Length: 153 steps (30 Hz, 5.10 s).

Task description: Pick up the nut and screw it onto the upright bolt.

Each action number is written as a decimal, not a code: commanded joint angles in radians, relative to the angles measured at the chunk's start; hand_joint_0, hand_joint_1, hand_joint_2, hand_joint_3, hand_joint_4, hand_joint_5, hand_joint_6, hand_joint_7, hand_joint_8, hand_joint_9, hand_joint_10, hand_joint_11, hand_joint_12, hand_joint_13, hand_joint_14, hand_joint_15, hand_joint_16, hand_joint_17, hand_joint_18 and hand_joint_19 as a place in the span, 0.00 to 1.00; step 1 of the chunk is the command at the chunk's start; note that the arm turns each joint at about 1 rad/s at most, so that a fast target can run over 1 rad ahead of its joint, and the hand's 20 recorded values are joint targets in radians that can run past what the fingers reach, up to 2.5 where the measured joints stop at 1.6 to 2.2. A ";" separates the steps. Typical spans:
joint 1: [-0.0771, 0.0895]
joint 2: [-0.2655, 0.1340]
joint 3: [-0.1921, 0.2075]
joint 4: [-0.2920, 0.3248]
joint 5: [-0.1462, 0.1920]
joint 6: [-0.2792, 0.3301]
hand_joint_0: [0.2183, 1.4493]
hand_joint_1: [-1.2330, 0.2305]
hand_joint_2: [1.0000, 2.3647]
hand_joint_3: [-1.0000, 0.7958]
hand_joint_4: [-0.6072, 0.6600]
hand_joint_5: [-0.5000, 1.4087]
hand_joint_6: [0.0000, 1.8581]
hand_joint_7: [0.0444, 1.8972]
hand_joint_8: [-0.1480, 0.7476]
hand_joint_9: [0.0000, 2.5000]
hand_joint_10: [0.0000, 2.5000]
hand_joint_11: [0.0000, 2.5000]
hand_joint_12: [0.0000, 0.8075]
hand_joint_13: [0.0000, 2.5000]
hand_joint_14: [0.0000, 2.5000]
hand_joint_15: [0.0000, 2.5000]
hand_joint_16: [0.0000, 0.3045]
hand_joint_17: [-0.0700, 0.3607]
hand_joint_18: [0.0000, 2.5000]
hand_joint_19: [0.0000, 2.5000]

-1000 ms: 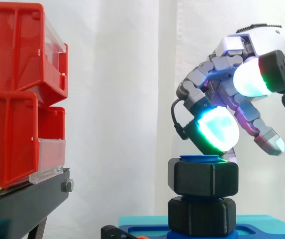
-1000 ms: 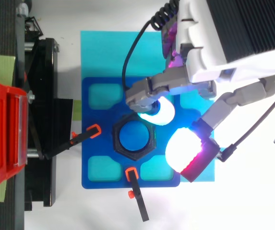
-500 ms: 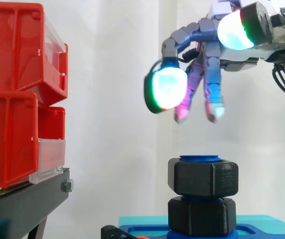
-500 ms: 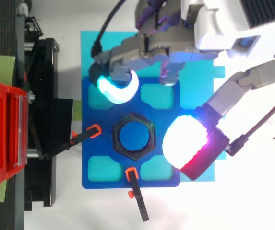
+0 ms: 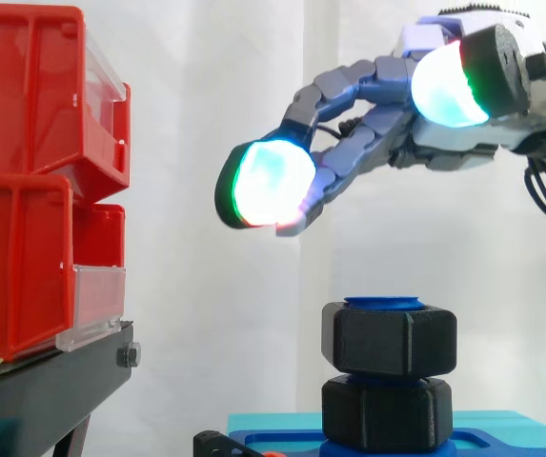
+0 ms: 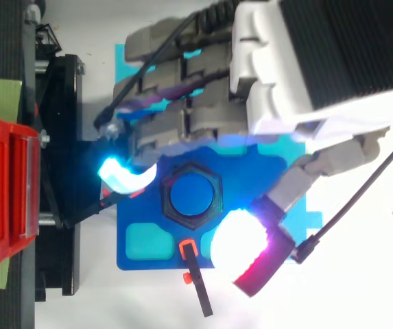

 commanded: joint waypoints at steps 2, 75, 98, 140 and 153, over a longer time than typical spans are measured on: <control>0.009 0.000 -0.024 0.032 0.011 0.008 0.19 0.64 0.00 0.28 0.57 0.18 0.27 0.29 0.40 0.26 0.00 0.00 0.42 0.17 0.00 0.00 0.14 0.38 0.06 0.04; 0.003 0.000 -0.077 -0.022 0.005 -0.027 0.24 0.63 0.00 0.28 0.58 0.29 0.27 0.70 0.45 0.53 0.00 0.01 0.33 0.34 0.00 0.00 0.07 0.28 0.18 0.00; -0.077 0.001 0.003 -0.146 -0.068 -0.096 0.23 0.61 0.00 0.28 0.51 0.31 0.33 0.66 0.45 0.84 0.01 0.21 0.28 0.61 0.00 0.10 0.05 0.24 0.44 0.10; -0.026 0.000 -0.080 0.073 -0.041 0.002 0.18 0.66 0.00 0.28 0.58 0.18 0.27 0.28 0.40 0.20 0.00 0.00 0.42 0.05 0.00 0.00 0.14 0.38 0.00 0.00; -0.024 0.000 -0.109 0.104 -0.041 -0.005 0.18 0.67 0.00 0.28 0.58 0.18 0.27 0.29 0.41 0.19 0.00 0.00 0.43 0.04 0.00 0.00 0.14 0.39 0.00 0.00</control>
